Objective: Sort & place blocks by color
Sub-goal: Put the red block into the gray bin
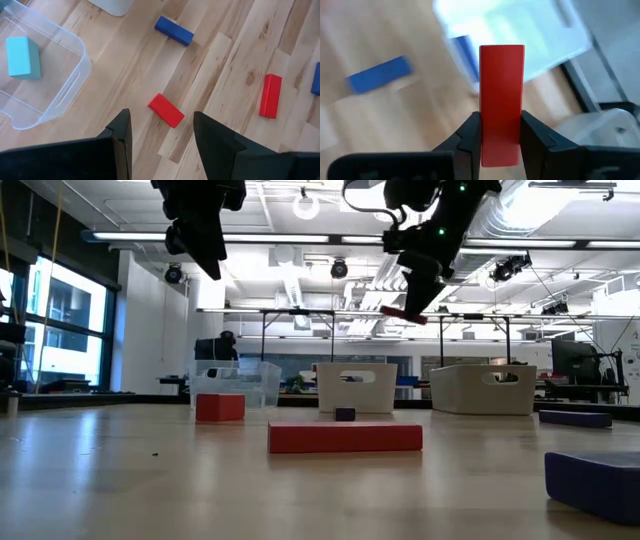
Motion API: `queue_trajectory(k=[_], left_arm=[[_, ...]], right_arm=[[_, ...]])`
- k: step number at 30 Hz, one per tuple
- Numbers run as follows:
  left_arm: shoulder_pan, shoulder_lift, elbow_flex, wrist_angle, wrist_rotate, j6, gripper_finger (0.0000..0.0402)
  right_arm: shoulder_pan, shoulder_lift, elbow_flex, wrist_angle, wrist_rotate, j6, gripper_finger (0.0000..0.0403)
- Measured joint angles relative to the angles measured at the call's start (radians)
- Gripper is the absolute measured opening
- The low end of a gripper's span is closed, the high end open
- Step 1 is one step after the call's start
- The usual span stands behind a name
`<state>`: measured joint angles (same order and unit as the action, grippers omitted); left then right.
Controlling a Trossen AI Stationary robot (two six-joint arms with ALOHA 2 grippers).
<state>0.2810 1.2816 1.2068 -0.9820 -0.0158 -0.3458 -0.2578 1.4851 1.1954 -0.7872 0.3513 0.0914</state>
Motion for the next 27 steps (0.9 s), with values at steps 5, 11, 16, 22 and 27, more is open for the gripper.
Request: queue_trajectory(k=[5,11,16,22,27], left_arm=[[0.0,0.0,0.0,0.0,0.0,-0.002,0.0131],[0.0,0.0,0.0,0.001,0.0,-0.002,0.0131],[0.0,0.0,0.0,0.003,0.0,-0.002,0.0131],[0.0,0.0,0.0,0.006,-0.019,-0.003,0.0131],[0.005,0.0,0.0,0.006,-0.026,-0.002,0.0131]], right_arm=[[-0.096,-0.051,0.0,-0.017,0.034,-0.011,0.0076],[-0.212,-0.069,0.0,-0.052,0.086,-0.006,0.0076],[-0.31,-0.069,0.0,-0.076,0.086,0.059,0.0076],[-0.412,-0.069,0.0,-0.149,0.059,0.14,0.0076],[-0.468,-0.064,0.0,-0.173,0.014,0.182,0.0076]])
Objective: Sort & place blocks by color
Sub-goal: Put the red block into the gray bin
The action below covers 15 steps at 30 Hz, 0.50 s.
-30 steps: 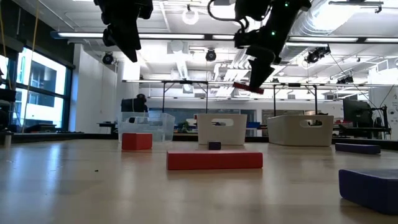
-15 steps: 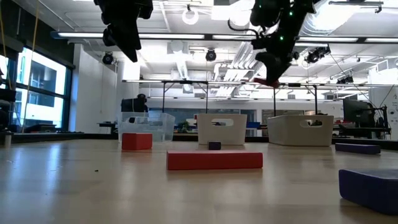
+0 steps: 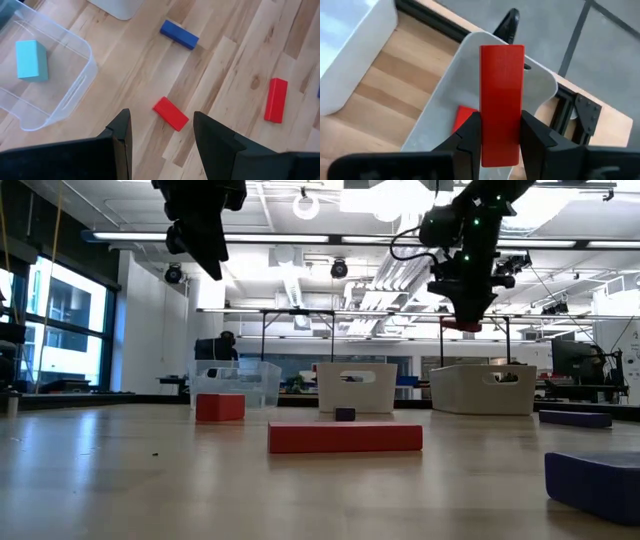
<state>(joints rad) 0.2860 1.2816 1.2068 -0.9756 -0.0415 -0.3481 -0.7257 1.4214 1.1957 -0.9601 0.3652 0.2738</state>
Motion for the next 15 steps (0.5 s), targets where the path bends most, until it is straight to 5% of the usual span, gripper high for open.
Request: queue_trajectory(k=[15], left_arm=[[0.004,0.0,0.0,0.0,0.0,0.0,0.0131]], right_arm=[[-0.071,0.155,0.0,-0.059,-0.15,0.033,0.0076]])
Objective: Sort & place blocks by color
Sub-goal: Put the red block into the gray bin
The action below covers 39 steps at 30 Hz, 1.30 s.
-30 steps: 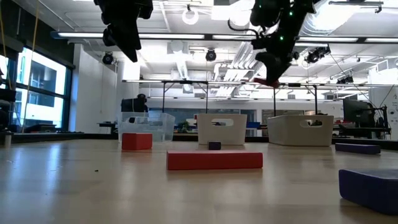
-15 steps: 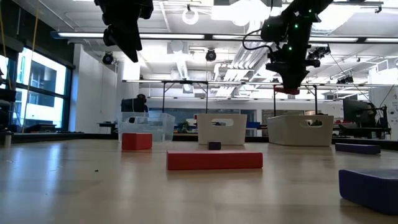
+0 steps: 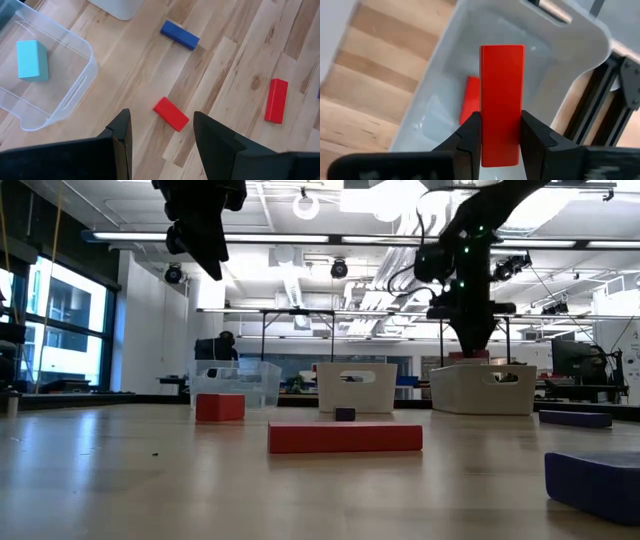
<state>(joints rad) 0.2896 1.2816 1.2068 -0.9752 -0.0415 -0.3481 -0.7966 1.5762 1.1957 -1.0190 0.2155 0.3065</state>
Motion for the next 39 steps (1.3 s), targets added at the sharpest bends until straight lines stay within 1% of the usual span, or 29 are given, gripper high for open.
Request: queue_trajectory(k=[10,13,21,27,31,35,39], left_arm=[[0.0,0.0,0.0,0.0,0.0,0.003,0.0131],[0.0,0.0,0.0,0.0,0.0,0.003,0.0131],[0.0,0.0,0.0,0.0,0.0,0.003,0.0131],[0.0,0.0,0.0,0.0,0.0,0.003,0.0131],[0.0,0.0,0.0,0.0,0.0,0.003,0.0131],[0.0,0.0,0.0,0.0,0.0,0.003,0.0131],[0.0,0.0,0.0,0.0,0.0,0.002,0.0131]], right_arm=[[-0.022,0.112,0.0,-0.033,-0.067,-0.004,0.0077],[-0.022,0.136,0.0,-0.047,-0.069,-0.004,0.0077],[-0.022,0.186,0.0,-0.077,-0.079,0.0,0.0077],[-0.022,0.215,0.0,-0.076,-0.139,-0.018,0.0077],[-0.022,0.215,0.0,-0.076,-0.141,-0.019,0.0079],[-0.022,0.215,0.0,-0.076,-0.148,-0.044,0.0092],[-0.021,0.215,0.0,-0.076,-0.14,-0.049,0.0122]])
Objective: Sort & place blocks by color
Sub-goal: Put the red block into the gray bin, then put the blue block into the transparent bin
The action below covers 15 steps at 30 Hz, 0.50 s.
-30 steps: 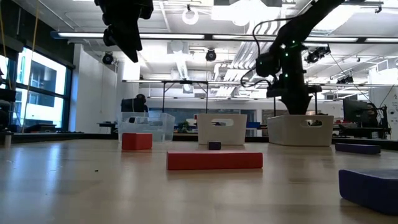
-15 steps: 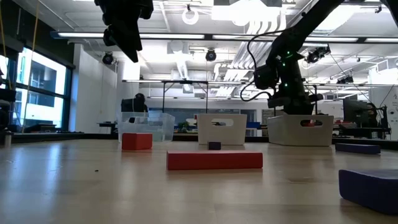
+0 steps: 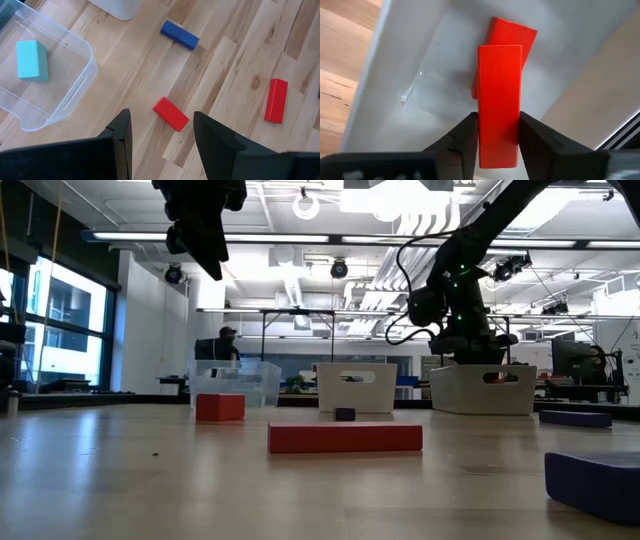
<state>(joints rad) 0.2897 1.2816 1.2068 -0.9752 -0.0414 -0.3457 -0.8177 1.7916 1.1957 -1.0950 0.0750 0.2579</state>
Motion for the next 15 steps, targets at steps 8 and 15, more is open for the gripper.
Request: queue_trajectory(k=[8,15], left_arm=[[0.0,0.0,0.0,0.0,0.0,-0.006,0.0131],[0.0,0.0,0.0,0.0,0.0,-0.012,0.0134]], right_arm=[[0.0,0.0,0.0,0.0,0.003,-0.004,0.0161],[0.0,-0.003,0.0,-0.005,-0.016,0.014,0.016]])
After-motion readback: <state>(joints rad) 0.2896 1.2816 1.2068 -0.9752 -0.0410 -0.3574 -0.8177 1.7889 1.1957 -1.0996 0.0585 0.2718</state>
